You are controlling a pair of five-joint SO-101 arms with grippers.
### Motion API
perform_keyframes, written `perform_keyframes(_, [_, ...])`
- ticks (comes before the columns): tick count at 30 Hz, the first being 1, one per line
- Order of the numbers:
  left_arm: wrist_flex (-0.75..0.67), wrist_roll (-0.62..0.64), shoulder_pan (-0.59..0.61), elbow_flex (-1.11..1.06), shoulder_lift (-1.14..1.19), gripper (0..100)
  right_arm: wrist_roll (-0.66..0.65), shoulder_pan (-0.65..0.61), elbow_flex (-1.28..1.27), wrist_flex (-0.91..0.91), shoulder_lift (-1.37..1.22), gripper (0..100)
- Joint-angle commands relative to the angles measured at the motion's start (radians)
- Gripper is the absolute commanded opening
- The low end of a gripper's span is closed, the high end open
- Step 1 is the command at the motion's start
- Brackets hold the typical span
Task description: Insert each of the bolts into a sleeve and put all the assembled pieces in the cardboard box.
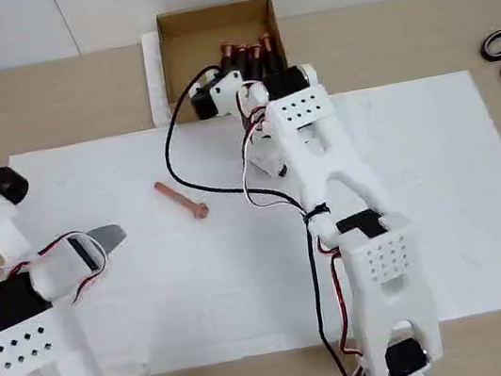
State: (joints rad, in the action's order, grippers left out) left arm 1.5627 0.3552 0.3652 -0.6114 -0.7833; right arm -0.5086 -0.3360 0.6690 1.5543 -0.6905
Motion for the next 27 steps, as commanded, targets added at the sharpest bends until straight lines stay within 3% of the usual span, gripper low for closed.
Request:
perform_keyframes(1, [0.000,-0.005,0.006,0.002,-0.018,33,-0.041,-0.004,0.023,-0.035,-0.002,21.1])
perform_keyframes(19, [0.000,-0.005,0.006,0.002,-0.018,33,-0.074,-0.021,0.023,-0.134,-0.151,20.3])
perform_keyframes(24, [0.000,-0.005,0.006,0.002,-0.017,33,-0.069,-0.013,0.023,-0.128,-0.154,1.3])
perform_keyframes(27, [0.000,-0.005,0.006,0.002,-0.017,33,-0.040,0.007,0.025,-0.127,-0.150,2.1])
